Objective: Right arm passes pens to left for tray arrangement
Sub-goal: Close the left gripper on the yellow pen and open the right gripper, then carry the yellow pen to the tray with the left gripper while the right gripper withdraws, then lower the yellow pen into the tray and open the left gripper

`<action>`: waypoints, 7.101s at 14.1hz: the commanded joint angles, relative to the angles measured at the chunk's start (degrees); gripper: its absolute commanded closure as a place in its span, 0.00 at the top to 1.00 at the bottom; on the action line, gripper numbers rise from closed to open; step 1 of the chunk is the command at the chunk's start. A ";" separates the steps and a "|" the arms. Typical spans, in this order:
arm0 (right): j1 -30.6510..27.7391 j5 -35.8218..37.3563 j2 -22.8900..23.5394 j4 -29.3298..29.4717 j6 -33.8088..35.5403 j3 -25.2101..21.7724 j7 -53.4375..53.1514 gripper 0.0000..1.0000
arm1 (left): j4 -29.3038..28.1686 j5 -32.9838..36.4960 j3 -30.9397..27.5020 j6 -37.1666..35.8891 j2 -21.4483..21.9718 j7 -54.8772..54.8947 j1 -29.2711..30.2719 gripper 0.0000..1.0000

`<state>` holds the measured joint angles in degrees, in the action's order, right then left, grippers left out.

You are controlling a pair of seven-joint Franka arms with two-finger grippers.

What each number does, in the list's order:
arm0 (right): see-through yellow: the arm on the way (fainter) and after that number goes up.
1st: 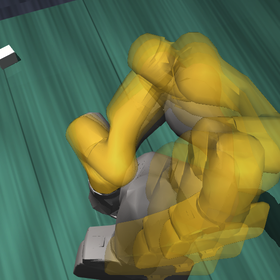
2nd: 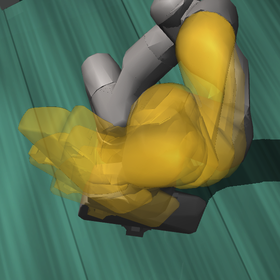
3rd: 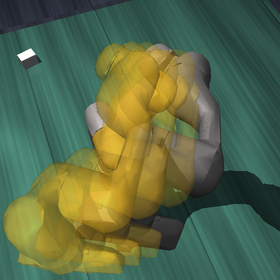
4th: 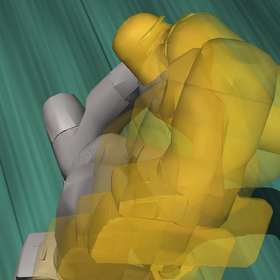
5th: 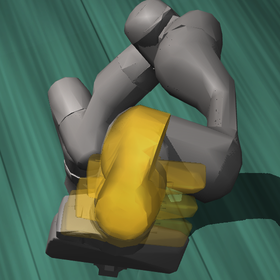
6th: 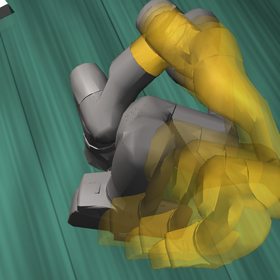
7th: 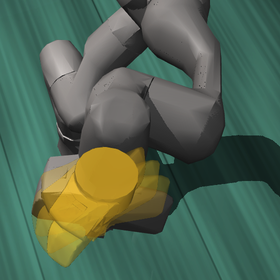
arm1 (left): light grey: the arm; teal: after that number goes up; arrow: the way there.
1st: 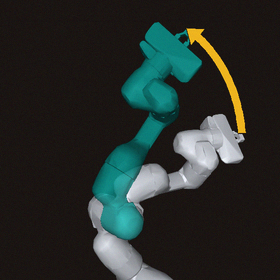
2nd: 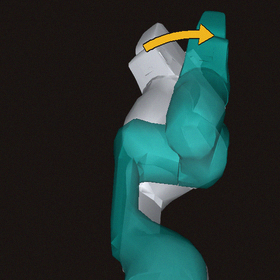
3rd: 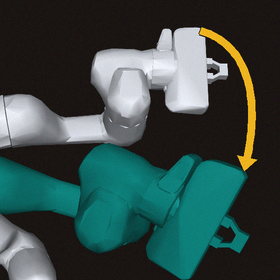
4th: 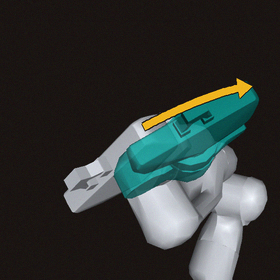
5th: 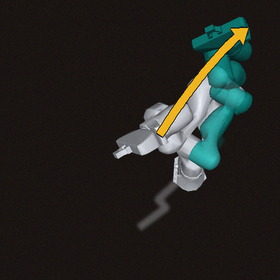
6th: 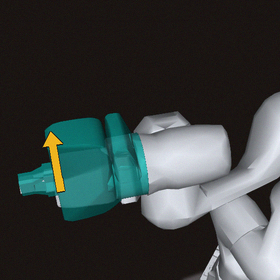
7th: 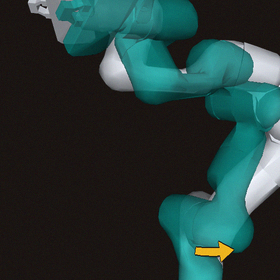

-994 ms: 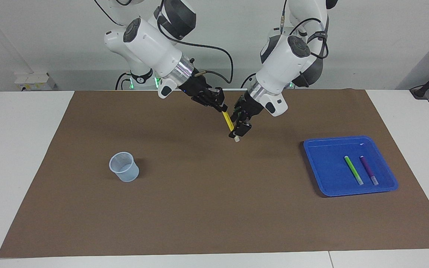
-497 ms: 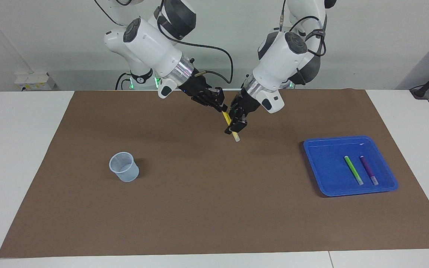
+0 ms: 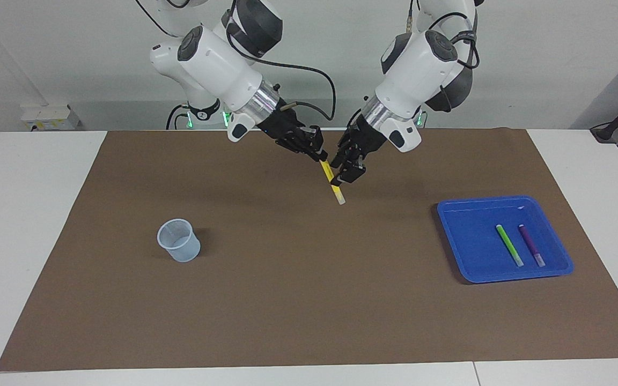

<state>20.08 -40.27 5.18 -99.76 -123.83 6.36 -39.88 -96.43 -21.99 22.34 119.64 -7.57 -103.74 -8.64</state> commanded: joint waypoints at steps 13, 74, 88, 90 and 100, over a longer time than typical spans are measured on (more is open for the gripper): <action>-0.13 -1.39 0.01 -0.34 -1.06 0.14 0.42 0.05 | -2.53 -0.69 -0.36 1.56 1.77 -0.49 -1.21 0.41; -30.45 38.34 -9.75 0.98 32.34 -0.56 41.99 1.00 | -15.36 20.84 -0.98 19.84 -13.09 101.81 32.63 0.01; -30.36 38.34 -9.75 1.06 32.16 -0.56 41.90 1.00 | -16.79 20.84 -1.51 15.55 -11.41 105.85 34.21 0.84; -30.36 38.34 -9.75 1.06 32.17 -0.56 41.90 1.00 | -16.33 20.84 -1.86 13.95 -9.58 105.68 34.21 0.96; -30.36 38.34 -9.75 1.24 32.08 -0.56 41.99 1.00 | -4.91 20.84 -2.21 -12.66 -0.53 104.01 33.78 1.00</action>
<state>-9.61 -2.79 -3.38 -97.36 -90.84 5.42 0.85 -102.66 -2.22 20.03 111.63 -10.46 1.60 25.16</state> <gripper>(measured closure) 0.000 0.000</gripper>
